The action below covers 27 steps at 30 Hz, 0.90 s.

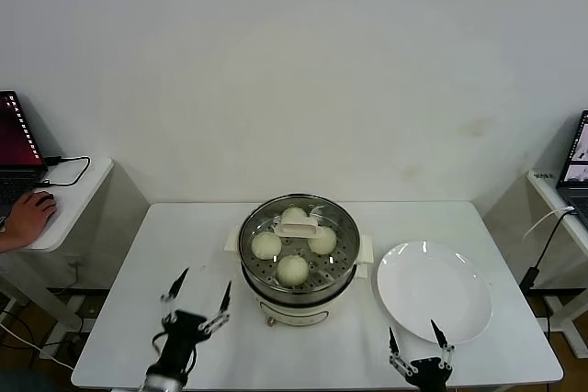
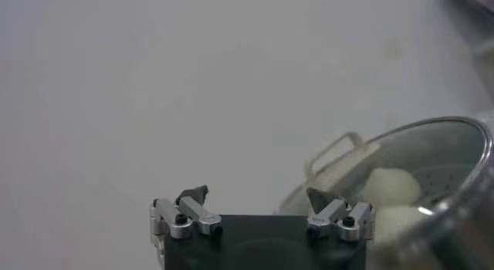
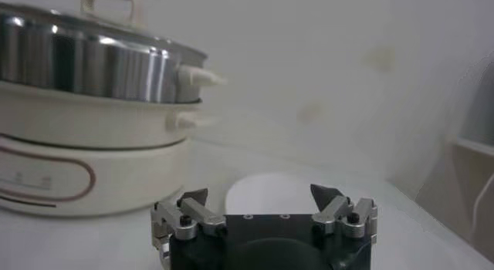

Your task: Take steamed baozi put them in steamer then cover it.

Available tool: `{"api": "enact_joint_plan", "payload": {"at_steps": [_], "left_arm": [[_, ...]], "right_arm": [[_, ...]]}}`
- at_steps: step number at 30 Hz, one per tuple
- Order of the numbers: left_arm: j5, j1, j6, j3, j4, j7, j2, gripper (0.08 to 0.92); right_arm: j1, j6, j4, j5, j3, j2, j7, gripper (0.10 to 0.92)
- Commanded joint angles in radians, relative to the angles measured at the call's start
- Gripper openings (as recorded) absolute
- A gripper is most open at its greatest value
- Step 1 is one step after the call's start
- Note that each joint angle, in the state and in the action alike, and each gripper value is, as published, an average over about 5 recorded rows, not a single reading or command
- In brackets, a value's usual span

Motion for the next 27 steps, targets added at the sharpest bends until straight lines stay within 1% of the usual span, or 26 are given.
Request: {"api": "enact_joint_plan", "payload": {"at_steps": [1, 8, 12, 22, 27], "left_arm": [[-0.253, 0.247, -0.201, -0.103, 0.033, -0.052, -0.037, 0.823], [-0.253, 0.243, -0.206, -0.121, 0.050, -0.036, -0.065, 0.823], [-0.253, 0.245, -0.223, -0.134, 0.058, -0.030, -0.066, 0.823], [-0.253, 0.262, -0.151, -0.132, 0.029, -0.039, -0.084, 0.823], [-0.253, 0.260, -0.135, -0.135, 0.037, -0.037, -0.092, 0.823]], "right_arm": [[-0.026, 0.006, 0.029, 0.025, -0.006, -0.027, 0.000, 0.823], [-0.019, 0.006, 0.023, 0.017, -0.024, -0.034, 0.002, 0.823], [-0.009, 0.010, 0.016, 0.007, -0.033, -0.033, 0.001, 0.823], [-0.018, -0.018, 0.042, 0.016, -0.042, -0.045, 0.005, 0.823], [-0.027, -0.042, 0.056, 0.014, -0.040, -0.045, 0.010, 0.823]]}}
